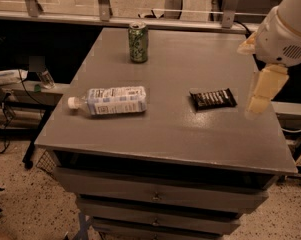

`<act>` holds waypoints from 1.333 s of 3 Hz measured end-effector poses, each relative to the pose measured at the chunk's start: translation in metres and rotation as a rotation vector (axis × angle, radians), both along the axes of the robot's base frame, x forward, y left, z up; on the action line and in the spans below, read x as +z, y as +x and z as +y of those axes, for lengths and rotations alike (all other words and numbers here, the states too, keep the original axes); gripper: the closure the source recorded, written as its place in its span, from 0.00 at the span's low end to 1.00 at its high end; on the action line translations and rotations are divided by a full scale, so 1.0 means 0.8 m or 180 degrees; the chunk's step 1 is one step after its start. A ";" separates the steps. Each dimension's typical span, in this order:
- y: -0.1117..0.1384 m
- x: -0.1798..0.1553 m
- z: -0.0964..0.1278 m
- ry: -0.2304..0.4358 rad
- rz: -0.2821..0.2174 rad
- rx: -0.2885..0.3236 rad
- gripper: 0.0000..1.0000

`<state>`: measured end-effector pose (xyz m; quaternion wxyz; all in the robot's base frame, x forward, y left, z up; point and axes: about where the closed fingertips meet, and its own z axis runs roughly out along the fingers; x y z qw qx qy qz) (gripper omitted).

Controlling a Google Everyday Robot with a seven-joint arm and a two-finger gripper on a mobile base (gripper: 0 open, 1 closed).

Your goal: Pick rxbar chocolate

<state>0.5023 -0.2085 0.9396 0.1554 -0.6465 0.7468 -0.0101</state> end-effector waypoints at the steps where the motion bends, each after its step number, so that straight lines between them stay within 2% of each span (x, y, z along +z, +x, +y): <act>1: 0.043 -0.039 0.013 -0.0002 0.0099 0.0190 0.00; 2: 0.077 -0.080 0.035 -0.0033 0.0197 0.0379 0.00; 4: 0.111 -0.136 0.051 0.0005 0.0375 0.0478 0.00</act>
Offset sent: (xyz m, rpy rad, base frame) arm 0.0923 0.0485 -0.1016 -0.0251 0.1059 0.1907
